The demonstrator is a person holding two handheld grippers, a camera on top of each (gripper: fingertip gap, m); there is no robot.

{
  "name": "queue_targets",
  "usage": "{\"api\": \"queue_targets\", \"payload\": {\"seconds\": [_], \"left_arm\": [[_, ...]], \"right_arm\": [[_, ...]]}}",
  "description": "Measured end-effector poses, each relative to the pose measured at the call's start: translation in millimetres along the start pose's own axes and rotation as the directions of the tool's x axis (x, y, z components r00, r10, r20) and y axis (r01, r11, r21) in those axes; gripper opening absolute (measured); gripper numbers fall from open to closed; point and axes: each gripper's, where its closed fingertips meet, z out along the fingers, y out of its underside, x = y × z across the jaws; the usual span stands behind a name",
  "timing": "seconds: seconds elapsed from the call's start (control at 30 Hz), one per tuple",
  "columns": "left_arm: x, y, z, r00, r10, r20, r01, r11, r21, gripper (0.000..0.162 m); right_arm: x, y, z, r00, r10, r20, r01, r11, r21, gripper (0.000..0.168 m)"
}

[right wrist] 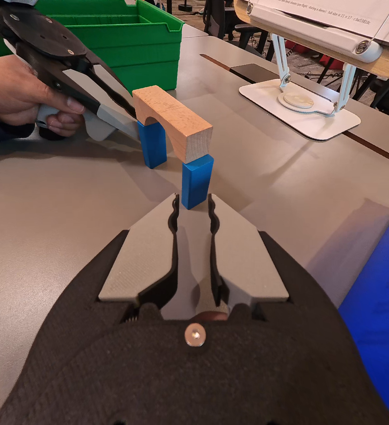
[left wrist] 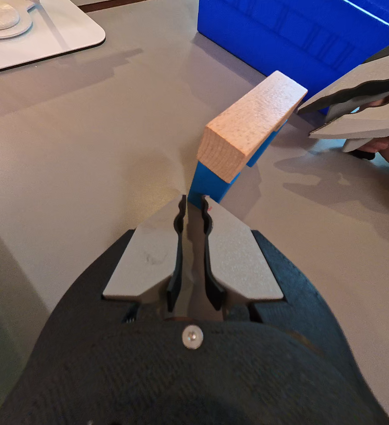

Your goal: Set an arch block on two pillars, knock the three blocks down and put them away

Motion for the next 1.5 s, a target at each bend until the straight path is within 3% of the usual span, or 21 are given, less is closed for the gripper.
{"api": "queue_targets", "payload": {"seconds": [0.17, 0.3, 0.5, 1.03, 1.5], "left_arm": [[-1, -1, -1, 1.000, -0.024, -0.014, 0.024, 1.000, 0.007, 0.013], [-5, -2, -1, 0.999, -0.044, -0.020, 0.045, 0.999, 0.014, 0.015], [-10, -3, -1, 0.999, -0.049, 0.004, 0.049, 0.999, 0.014, 0.016], [-11, -3, 0, 0.999, -0.039, 0.012, 0.039, 0.999, 0.012, 0.017], [-21, -11, -11, 0.997, -0.032, 0.075, 0.026, 0.997, 0.067, 0.018]], "right_arm": [[4, 3, 3, 0.999, 0.035, 0.005, -0.035, 0.999, -0.024, 0.022], [21, 9, 12, 0.997, 0.063, -0.050, -0.066, 0.995, -0.074, 0.013], [20, 15, 25, 0.998, 0.009, -0.068, -0.020, 0.988, -0.151, 0.009], [19, 10, 40, 0.995, -0.018, -0.096, 0.002, 0.987, -0.162, 0.007], [19, 11, 38, 0.993, -0.008, -0.116, -0.012, 0.986, -0.168, 0.019]]}}
